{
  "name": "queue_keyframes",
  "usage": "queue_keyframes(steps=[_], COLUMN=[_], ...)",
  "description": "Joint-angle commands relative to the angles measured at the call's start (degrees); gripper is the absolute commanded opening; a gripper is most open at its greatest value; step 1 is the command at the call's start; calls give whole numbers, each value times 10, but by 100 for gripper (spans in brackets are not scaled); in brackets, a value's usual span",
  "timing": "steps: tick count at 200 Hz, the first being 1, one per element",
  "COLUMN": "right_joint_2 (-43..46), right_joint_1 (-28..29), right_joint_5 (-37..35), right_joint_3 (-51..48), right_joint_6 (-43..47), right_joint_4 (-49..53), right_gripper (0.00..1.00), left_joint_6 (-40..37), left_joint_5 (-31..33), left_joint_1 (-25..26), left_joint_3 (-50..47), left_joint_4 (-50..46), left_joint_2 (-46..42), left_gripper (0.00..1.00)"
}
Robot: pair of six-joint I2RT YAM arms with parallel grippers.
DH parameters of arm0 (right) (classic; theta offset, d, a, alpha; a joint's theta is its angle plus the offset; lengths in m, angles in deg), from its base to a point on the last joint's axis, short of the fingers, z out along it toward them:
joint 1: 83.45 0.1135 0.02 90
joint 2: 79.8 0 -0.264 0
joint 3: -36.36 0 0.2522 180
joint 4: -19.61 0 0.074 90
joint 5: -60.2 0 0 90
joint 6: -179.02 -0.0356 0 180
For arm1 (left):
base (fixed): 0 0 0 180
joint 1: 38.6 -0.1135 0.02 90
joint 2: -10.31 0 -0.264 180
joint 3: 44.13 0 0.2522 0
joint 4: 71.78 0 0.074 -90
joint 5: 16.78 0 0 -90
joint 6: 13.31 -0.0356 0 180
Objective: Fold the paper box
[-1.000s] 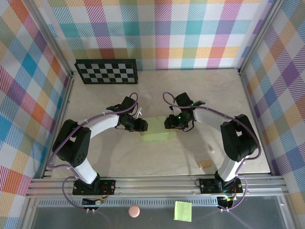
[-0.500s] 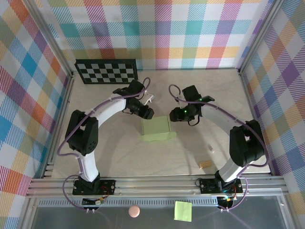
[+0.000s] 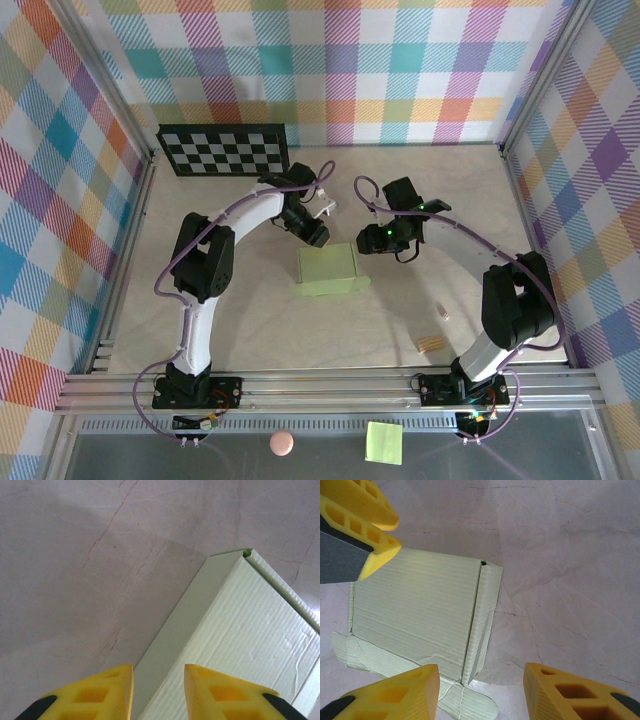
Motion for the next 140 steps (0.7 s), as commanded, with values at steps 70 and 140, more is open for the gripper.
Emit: queue_keyframes(steps=[70,140], right_joint_2=[18,34], right_joint_1=[-1,-1], right_joint_5=[15,54], right_joint_3=[15,-5], right_joint_6=[-5,15], right_joint_4=[12,-31], right_gripper=[48,44], left_joint_6=[-19,-29], left_joint_5=[5,12], left_joint_1=[1,1], left_joint_3=[25,19], left_joint_4=[-26,-20], left_joint_2=[30,31], left_gripper=[29,24])
